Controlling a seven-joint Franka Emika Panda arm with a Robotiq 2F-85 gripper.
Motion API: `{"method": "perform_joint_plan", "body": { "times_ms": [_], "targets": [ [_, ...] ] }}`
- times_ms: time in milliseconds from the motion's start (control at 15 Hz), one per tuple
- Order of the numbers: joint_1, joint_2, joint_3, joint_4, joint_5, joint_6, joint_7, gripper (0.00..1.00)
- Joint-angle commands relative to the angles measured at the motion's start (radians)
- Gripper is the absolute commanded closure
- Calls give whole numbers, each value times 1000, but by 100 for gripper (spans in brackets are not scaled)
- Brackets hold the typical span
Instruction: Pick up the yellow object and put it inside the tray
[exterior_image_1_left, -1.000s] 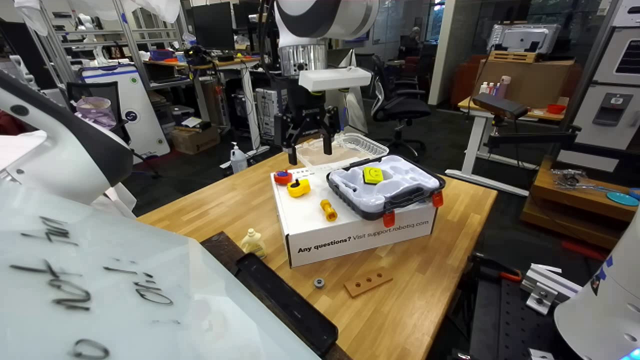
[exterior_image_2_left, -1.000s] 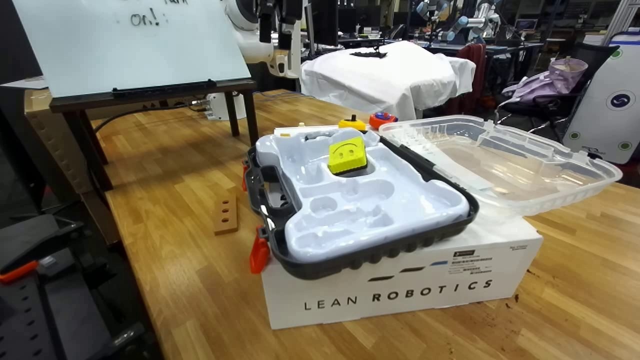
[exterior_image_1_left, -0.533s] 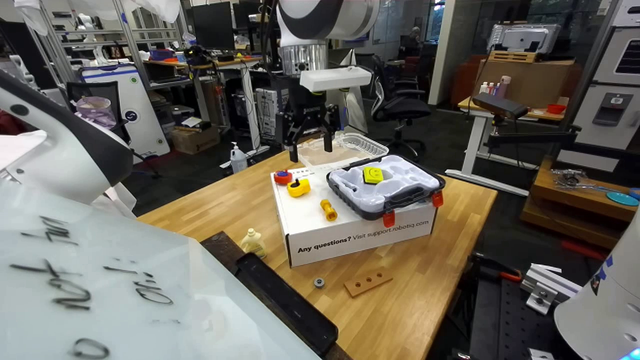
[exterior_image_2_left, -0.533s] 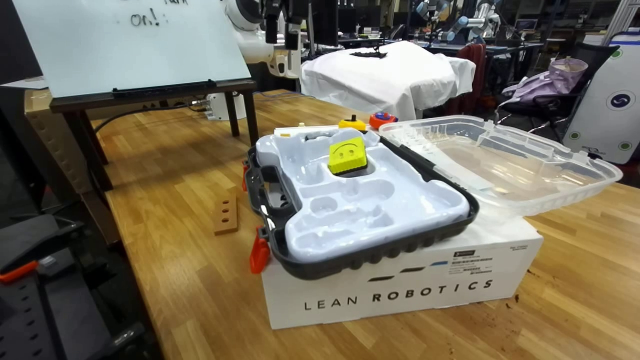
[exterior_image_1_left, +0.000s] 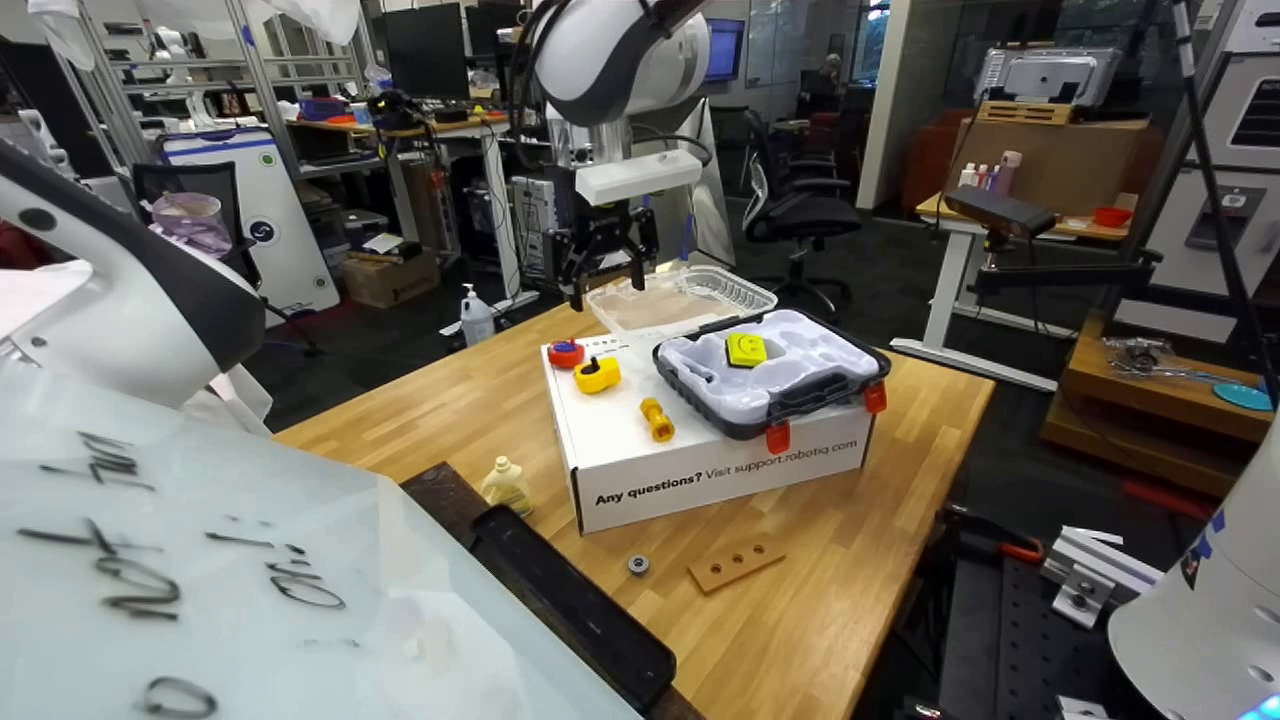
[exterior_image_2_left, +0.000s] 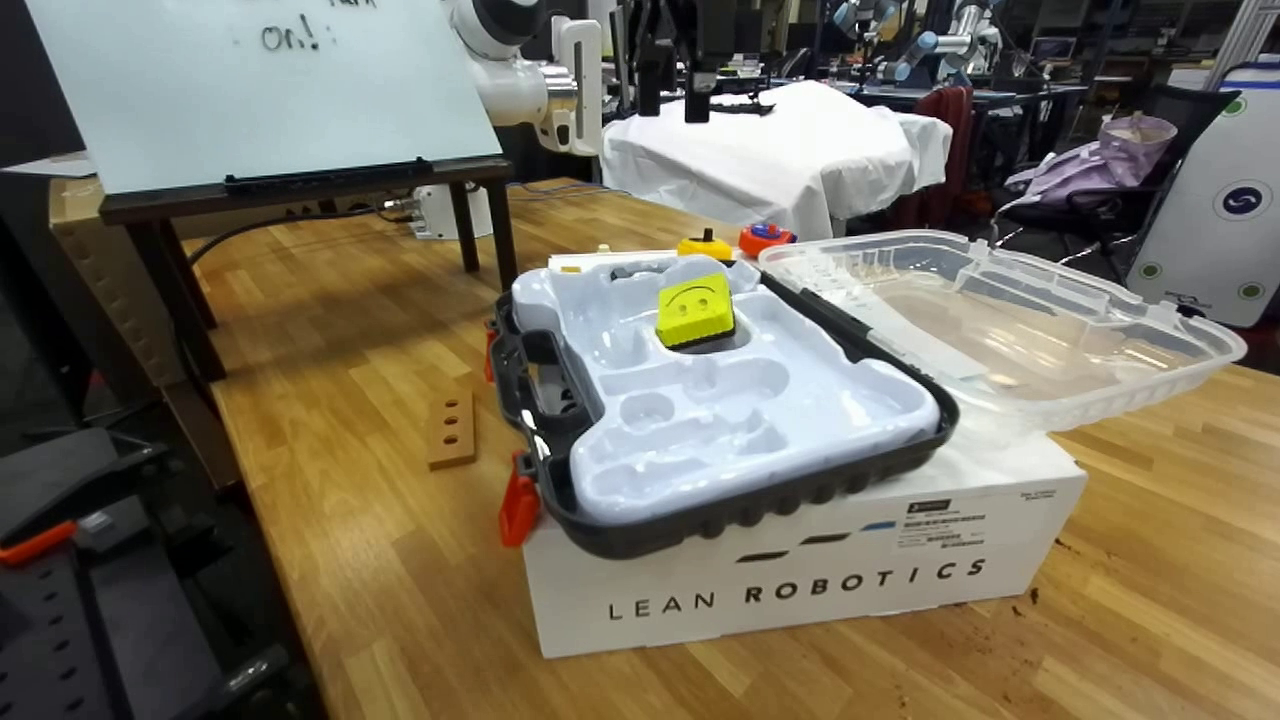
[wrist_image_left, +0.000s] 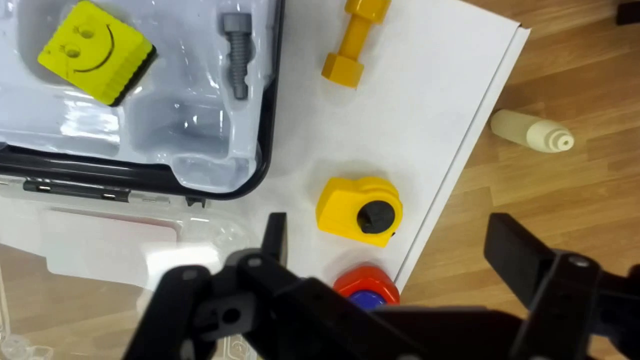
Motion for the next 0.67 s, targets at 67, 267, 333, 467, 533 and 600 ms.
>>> {"method": "perform_joint_plan", "body": {
  "times_ms": [67, 267, 333, 467, 533, 600],
  "targets": [
    [10, 144, -6, 183, -10, -102, 18, 0],
    [15, 206, -21, 249, -18, -137, 54, 0],
    [16, 221, -25, 263, -18, -149, 63, 0],
    [16, 244, -31, 283, -15, -174, 83, 0],
    [17, 254, -32, 288, -11, -181, 94, 0],
    [15, 263, -32, 296, -5, -193, 103, 0]
  ]
}}
